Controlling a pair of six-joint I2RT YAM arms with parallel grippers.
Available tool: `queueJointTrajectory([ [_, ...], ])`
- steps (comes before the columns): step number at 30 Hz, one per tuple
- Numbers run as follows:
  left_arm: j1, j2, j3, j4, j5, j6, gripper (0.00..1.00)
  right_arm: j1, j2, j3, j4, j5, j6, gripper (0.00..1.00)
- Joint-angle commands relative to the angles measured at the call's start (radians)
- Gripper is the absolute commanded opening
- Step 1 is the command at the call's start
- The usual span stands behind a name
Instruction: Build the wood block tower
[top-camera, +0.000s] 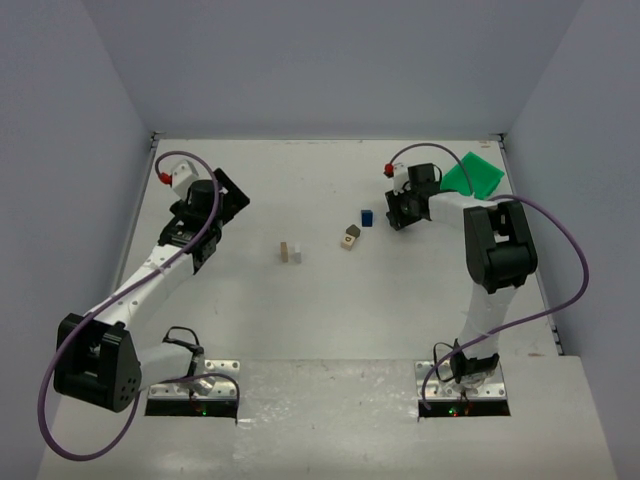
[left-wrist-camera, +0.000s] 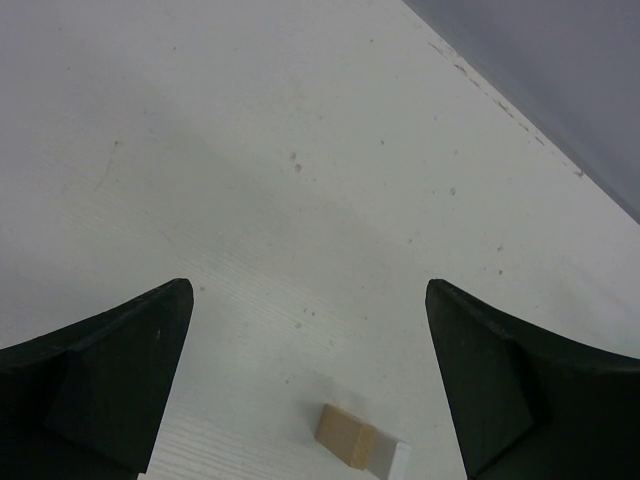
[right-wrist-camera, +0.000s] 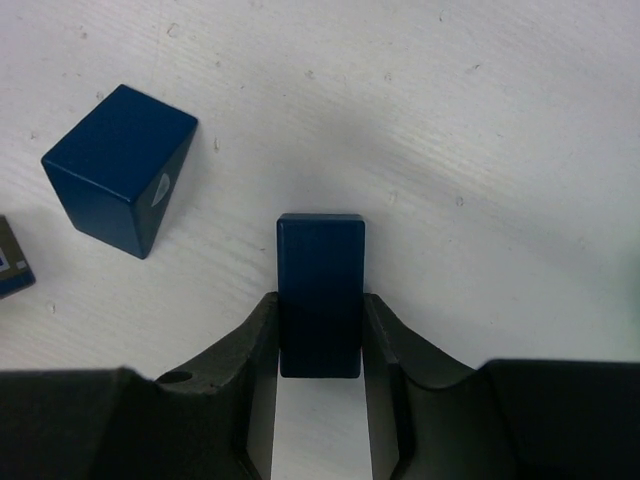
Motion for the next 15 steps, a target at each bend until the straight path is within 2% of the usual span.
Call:
queueJointTrajectory([
  [1,0.005,-0.044,-0.016,0.061,0.021,0.003,1.00,0.005,-0.045,-0.002,0.006,-0.072,-0.067,0.21],
  [4,0.005,-0.051,-0.022,0.064,0.026,0.004,1.00,0.016,-0.104,0.013,-0.021,-0.072,-0.093,0.19],
  [7,0.005,-0.062,-0.026,0.064,0.036,0.009,1.00,0.078,-0.205,0.033,-0.048,-0.073,-0.188,0.18],
  [11,0.005,-0.081,-0.017,0.023,0.031,-0.003,1.00,0.234,-0.287,0.052,-0.101,-0.078,-0.347,0.19],
  [15,0.005,-0.132,0.000,-0.091,-0.064,-0.073,1.00,0.390,-0.273,0.134,-0.192,-0.110,-0.427,0.19],
])
